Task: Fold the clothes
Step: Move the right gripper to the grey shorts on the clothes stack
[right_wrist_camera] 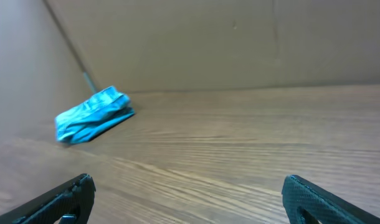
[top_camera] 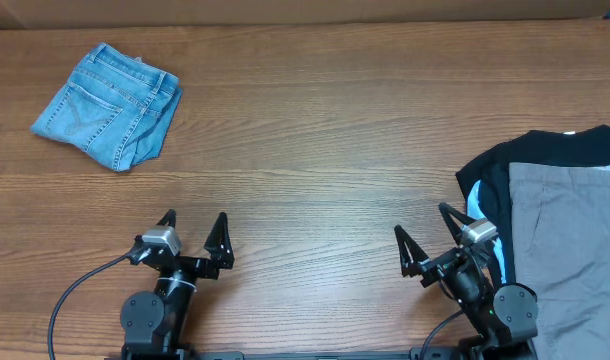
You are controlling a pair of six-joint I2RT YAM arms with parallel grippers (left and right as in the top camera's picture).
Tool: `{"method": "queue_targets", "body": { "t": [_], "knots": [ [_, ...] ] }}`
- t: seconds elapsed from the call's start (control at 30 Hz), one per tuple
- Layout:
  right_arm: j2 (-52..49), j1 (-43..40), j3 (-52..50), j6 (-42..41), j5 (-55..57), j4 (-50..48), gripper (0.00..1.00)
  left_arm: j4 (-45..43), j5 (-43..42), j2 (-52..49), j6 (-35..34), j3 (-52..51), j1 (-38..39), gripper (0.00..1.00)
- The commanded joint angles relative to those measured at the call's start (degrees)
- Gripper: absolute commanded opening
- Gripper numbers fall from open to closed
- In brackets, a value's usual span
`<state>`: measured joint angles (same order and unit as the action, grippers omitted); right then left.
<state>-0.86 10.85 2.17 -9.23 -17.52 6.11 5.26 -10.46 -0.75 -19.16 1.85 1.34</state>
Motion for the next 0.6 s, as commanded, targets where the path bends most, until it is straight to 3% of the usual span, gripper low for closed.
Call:
{"method": "queue_targets", "body": {
  "t": [0.0,0.23,0.57],
  "knots": [
    [0.2,-0.3,7.1,-1.0,-2.3,1.9,1.00,2.8,-4.3,0.4,1.9,8.3,-0.6,1.00],
    [-10.3,-0.3,19.3,-1.0,-1.4,13.1,1.00,16.2,1.0,-4.7,4.4,24.8,-0.6,1.00],
    [-44.0,-0.3,47.4,1.3,-1.4,32.3,1.00,38.4,-0.6,-33.2,4.2,52.0,-0.6,1.00]
  ]
}}
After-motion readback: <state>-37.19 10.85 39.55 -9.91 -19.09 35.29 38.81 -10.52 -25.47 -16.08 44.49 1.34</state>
